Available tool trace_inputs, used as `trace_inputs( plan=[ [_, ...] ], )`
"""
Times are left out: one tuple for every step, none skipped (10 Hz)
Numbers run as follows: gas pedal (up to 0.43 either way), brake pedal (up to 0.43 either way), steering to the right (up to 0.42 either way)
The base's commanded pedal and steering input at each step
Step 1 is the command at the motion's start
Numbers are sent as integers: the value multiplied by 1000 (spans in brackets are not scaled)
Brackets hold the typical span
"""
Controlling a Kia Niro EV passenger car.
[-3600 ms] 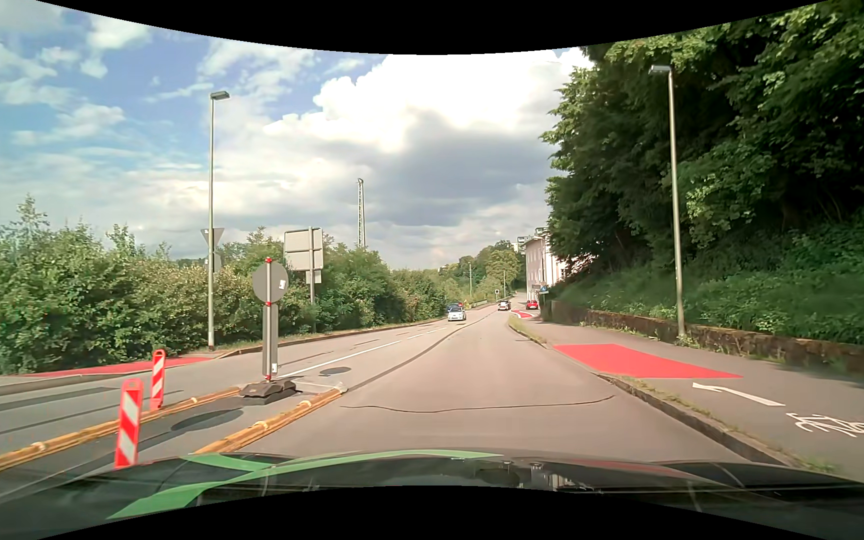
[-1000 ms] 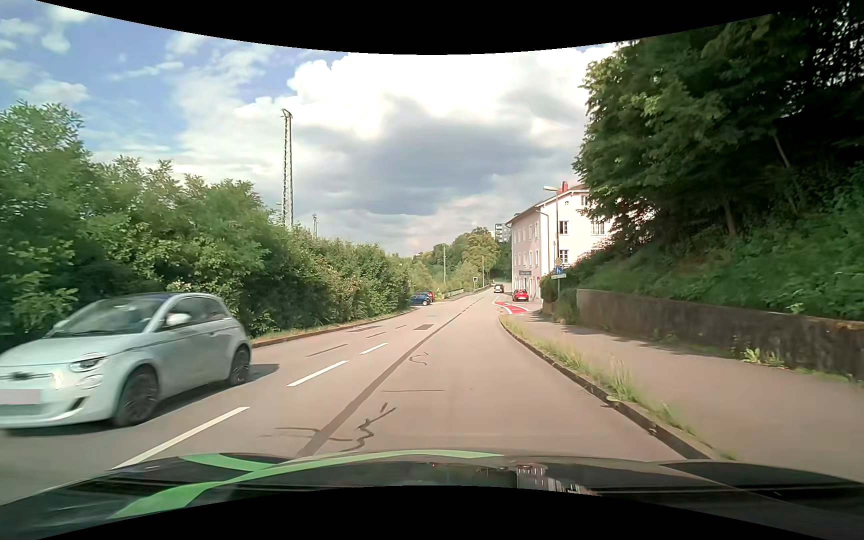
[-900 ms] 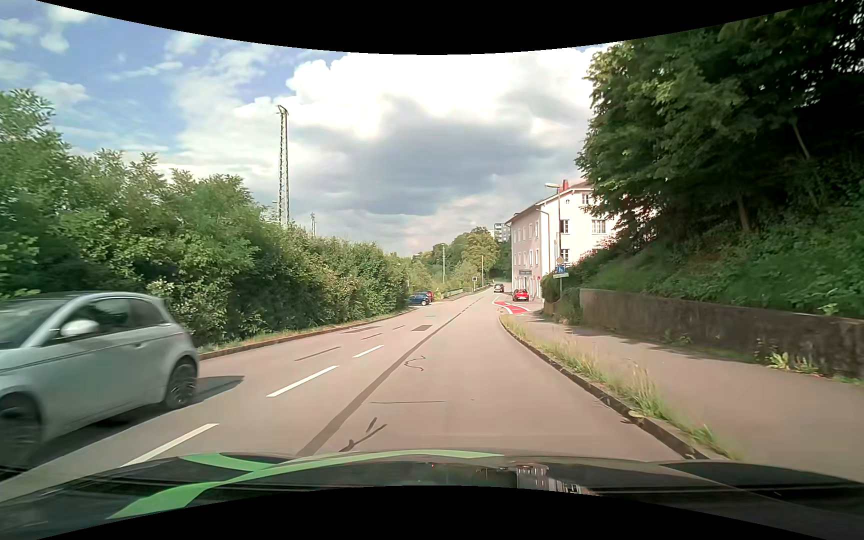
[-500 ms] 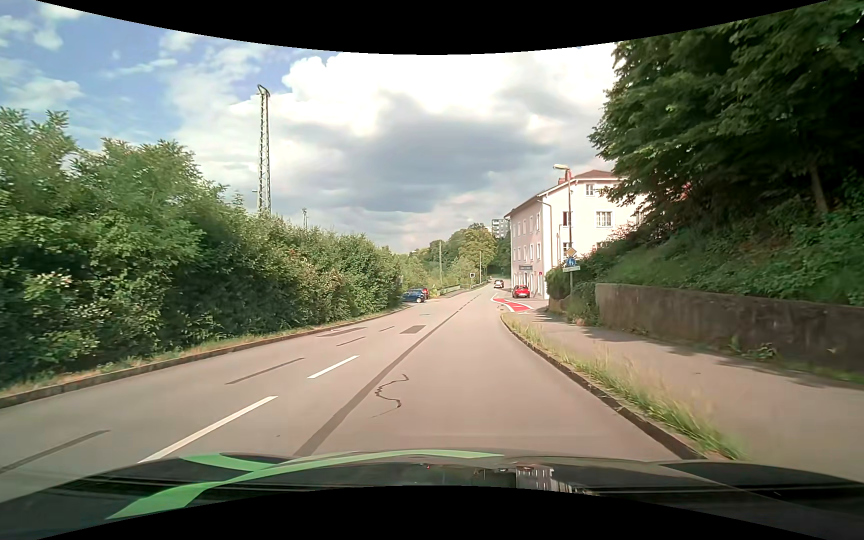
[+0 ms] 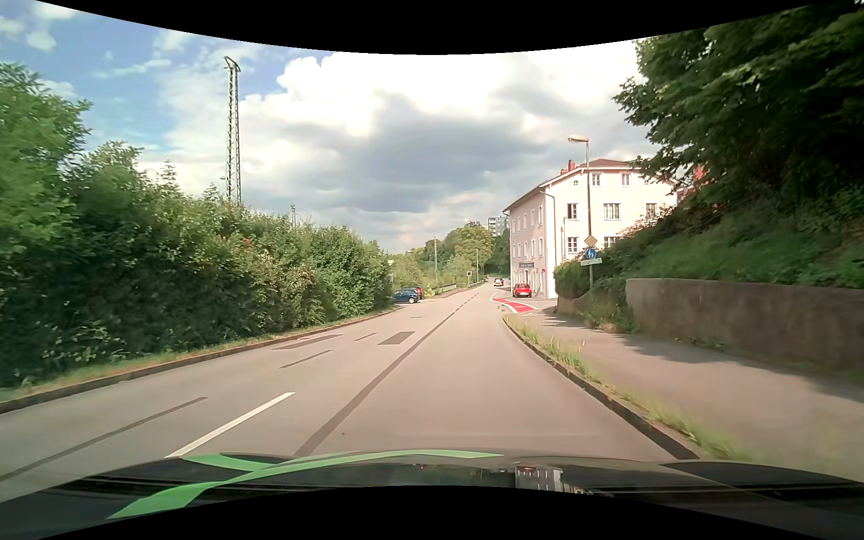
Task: Follow the waypoints while adhering to traffic rules and regulations
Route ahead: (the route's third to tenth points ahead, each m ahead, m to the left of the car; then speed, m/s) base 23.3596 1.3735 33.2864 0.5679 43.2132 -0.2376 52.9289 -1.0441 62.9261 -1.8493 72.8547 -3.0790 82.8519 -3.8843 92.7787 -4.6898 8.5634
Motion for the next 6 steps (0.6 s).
trace_inputs(
  plan=[
    [189, 0, 4],
    [189, 0, 4],
    [189, 0, 4],
    [189, 0, 4],
    [189, 0, 4],
    [189, 0, 4]
  ],
)
